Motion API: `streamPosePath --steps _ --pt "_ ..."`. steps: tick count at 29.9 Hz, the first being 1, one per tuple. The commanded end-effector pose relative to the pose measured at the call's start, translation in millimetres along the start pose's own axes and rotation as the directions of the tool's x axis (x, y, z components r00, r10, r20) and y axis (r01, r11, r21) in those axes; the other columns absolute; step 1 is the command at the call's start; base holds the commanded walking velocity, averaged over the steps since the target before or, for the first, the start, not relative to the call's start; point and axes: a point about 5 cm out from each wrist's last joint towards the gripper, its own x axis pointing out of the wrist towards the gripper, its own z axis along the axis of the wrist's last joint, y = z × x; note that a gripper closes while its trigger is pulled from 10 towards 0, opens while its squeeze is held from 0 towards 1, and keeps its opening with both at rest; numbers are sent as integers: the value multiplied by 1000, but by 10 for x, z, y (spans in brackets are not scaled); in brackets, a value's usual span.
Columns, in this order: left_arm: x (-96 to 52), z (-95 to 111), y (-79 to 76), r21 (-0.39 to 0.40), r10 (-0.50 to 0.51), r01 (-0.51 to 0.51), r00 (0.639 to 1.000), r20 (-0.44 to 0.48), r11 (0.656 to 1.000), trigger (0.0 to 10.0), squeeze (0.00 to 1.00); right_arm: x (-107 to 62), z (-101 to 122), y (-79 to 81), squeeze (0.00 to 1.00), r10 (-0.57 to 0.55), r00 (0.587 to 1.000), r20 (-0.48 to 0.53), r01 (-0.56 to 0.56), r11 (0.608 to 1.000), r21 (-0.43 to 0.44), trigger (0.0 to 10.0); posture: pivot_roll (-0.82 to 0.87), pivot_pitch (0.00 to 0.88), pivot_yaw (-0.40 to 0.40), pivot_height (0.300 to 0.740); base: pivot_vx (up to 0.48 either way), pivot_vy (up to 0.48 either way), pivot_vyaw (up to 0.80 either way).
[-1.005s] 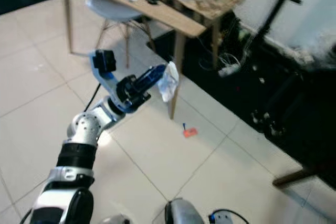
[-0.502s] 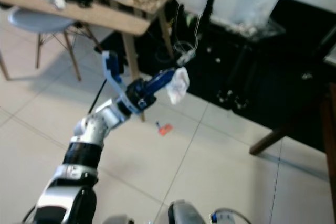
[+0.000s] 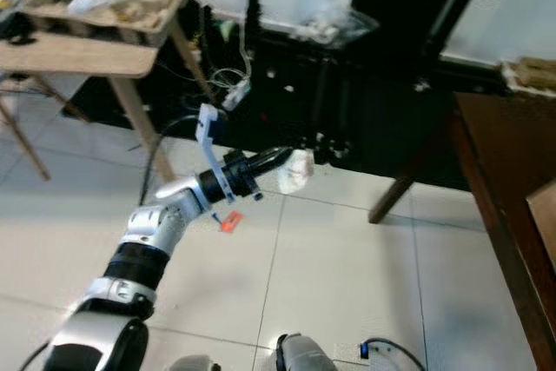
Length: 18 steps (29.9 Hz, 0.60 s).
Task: Picking trash to rubbish bin
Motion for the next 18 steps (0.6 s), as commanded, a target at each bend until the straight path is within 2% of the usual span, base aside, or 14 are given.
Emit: streamPosePath --steps 1,2,4,6,7,8,12,18 --pt "-13 -35 23 81 44 -41 999 -29 996 10000 0 -6 -64 -68 0 -28 1000 -9 28 999 20 10000 108 120 -67 740 0 0 -763" --pt "-42 -11 53 115 63 -61 998 -14 992 10000 0 -6 -51 -67 0 -30 1000 5 29 999 20 10000 115 116 -71 740 0 0 -763" --pt "-58 0 58 127 63 -62 998 -2 990 10000 0 -6 -42 -64 0 -27 1000 15 27 1000 11 10000 115 116 -71 740 0 0 -763" --pt "-65 8 14 117 33 -35 999 21 993 10000 0 40 524 -530 0 -78 984 157 74 997 33 10000 115 116 -71 740 0 0 -763" --pt "-65 8 14 117 33 -35 999 21 993 10000 0 40 524 -530 0 -78 984 157 74 997 33 10000 115 116 -71 740 0 0 -763" --pt "-53 3 -13 102 20 -24 999 34 994 10000 0 34 654 -597 0 -91 977 195 85 996 36 10000 119 109 -73 740 0 0 -763" --pt "39 -29 -140 56 -37 32 996 83 998 10000 0 11 898 -628 0 -108 954 279 97 994 55 10000 119 109 -73 740 0 0 -764" --pt "148 -14 -249 36 -79 76 990 119 996 10000 0 -9 1058 -590 0 -65 937 342 34 995 96 10000 114 117 -63 740 0 0 -769"
